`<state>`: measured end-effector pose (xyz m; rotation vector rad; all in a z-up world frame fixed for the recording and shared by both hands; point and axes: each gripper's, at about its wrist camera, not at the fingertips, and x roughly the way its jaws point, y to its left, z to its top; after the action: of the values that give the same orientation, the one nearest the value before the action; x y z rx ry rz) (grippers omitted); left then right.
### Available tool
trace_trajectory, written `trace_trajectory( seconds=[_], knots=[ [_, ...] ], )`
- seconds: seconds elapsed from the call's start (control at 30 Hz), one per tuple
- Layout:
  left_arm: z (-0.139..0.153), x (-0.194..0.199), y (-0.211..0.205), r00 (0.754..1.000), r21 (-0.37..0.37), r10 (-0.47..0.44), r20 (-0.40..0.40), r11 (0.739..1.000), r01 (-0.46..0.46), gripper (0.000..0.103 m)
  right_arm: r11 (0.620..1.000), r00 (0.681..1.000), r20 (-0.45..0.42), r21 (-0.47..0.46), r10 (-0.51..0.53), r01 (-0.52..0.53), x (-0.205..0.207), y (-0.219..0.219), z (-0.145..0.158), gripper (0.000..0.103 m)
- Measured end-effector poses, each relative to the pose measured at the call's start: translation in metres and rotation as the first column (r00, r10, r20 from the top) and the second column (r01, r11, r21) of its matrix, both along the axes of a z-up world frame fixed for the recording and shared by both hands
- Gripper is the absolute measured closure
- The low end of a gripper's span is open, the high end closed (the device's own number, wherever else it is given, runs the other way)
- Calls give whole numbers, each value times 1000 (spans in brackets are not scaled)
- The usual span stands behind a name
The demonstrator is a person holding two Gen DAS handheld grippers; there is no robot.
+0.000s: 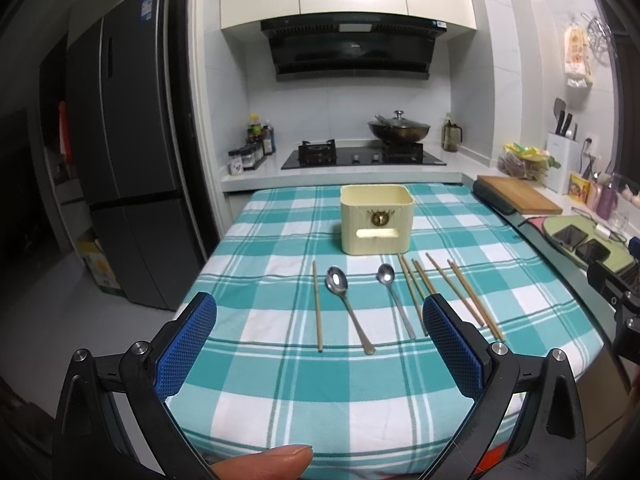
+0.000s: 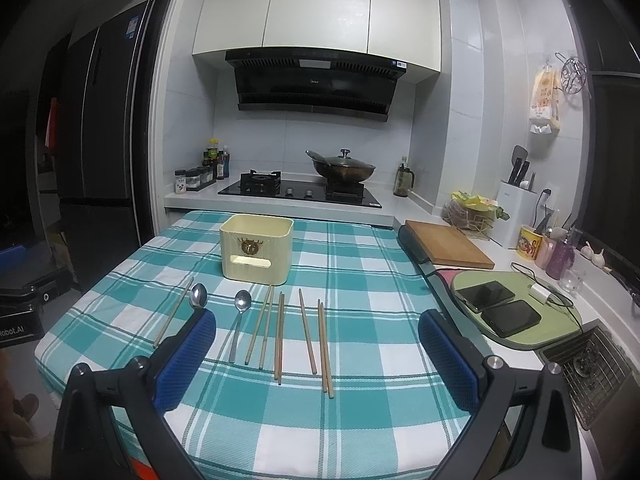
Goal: Organize utensils
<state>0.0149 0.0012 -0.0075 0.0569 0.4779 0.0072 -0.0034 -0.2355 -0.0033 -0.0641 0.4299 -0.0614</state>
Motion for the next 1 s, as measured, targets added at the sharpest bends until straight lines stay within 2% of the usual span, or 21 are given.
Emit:
trace_trajectory(
  seconds=[1.0],
  knots=[
    [-6,5,1,1000,-5,-4,-29,1000,4,0,1000,1000,-25,12,-13,14,5,-4,-6,0]
  ],
)
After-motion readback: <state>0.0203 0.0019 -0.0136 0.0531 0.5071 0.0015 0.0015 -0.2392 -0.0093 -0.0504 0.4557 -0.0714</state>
